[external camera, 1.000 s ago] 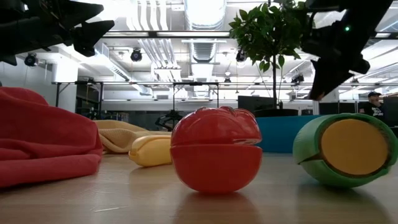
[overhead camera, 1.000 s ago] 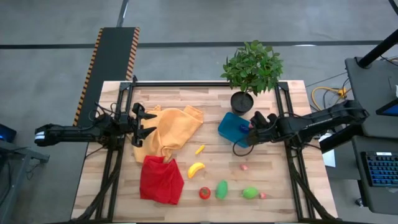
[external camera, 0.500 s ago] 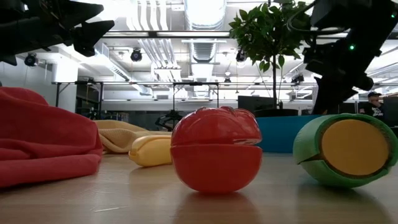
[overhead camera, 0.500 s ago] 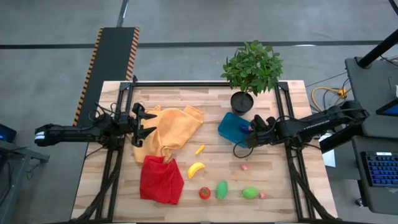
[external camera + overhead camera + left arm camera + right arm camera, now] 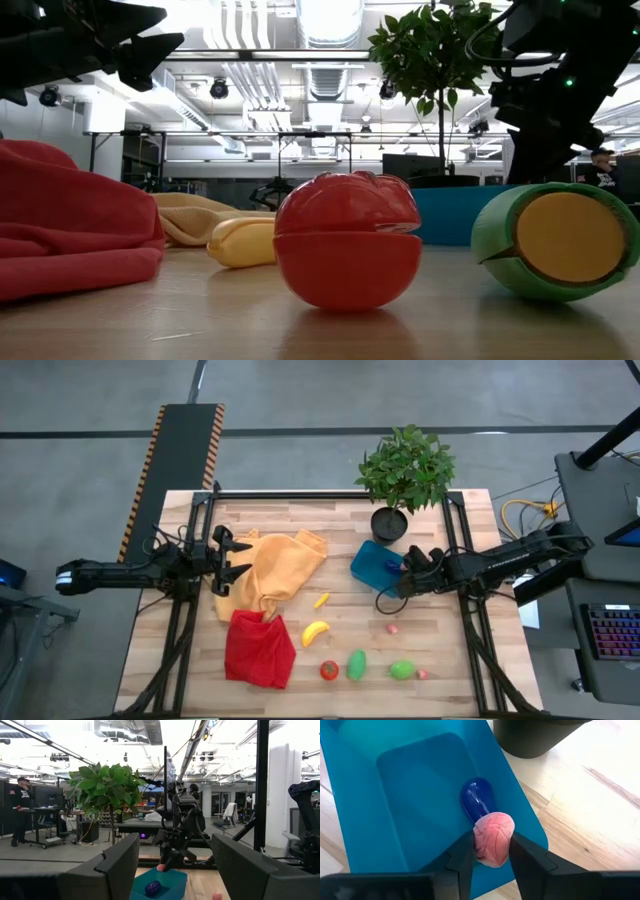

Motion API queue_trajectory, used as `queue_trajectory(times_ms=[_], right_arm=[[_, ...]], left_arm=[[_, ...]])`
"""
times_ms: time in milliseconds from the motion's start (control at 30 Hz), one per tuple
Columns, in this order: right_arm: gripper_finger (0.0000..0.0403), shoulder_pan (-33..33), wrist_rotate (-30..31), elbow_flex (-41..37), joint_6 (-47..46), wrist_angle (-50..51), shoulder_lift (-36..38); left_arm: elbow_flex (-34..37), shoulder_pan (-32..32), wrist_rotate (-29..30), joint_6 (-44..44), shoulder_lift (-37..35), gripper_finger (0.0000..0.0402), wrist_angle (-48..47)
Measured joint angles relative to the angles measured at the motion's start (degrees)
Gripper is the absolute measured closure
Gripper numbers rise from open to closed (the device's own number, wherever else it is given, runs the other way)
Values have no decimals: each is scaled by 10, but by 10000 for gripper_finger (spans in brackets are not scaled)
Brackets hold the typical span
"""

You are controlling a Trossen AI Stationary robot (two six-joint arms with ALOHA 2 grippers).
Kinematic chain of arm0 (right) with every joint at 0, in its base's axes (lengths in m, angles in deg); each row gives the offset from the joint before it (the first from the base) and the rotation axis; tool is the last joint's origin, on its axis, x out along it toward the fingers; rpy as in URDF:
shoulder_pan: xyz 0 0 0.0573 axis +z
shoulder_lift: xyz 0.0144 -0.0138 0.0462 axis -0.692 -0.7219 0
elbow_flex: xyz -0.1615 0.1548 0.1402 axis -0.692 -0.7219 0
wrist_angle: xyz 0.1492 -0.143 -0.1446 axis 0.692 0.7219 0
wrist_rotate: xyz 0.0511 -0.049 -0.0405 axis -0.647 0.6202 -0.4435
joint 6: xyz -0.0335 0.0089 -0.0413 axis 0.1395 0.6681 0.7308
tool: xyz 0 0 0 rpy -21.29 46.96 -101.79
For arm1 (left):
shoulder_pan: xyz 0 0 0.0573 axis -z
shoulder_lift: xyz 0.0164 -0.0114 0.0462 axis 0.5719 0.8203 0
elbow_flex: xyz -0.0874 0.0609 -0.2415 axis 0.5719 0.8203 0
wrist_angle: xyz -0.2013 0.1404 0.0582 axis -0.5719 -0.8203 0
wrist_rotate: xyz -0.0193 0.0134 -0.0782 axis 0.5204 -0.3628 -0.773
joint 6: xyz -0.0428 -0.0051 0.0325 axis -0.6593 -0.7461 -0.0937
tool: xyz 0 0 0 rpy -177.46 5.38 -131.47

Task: Pick and placing Produce into tupperware
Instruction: Put the top right peach into the blue bin, then put the top peach into the blue bin

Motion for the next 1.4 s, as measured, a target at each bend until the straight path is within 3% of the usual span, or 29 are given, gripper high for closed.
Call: queue_trajectory(times_ms=[500, 767, 1033, 1167, 1400], right_arm=[[252, 0, -2, 4, -4, 0, 0], [257, 10, -31, 82, 15, -1, 4], [272, 79, -64, 204, 98, -2, 5], [277, 124, -109, 245, 84, -2, 5], [267, 211, -106, 246, 34, -21, 5]], left_arm=[[0, 0, 0, 0, 0, 167, 0], [2, 0, 0, 0, 0, 167, 0], [3, 0, 0, 0, 0, 167, 0], [4, 0, 0, 0, 0, 167, 0], [4, 0, 0, -3, 0, 167, 0]])
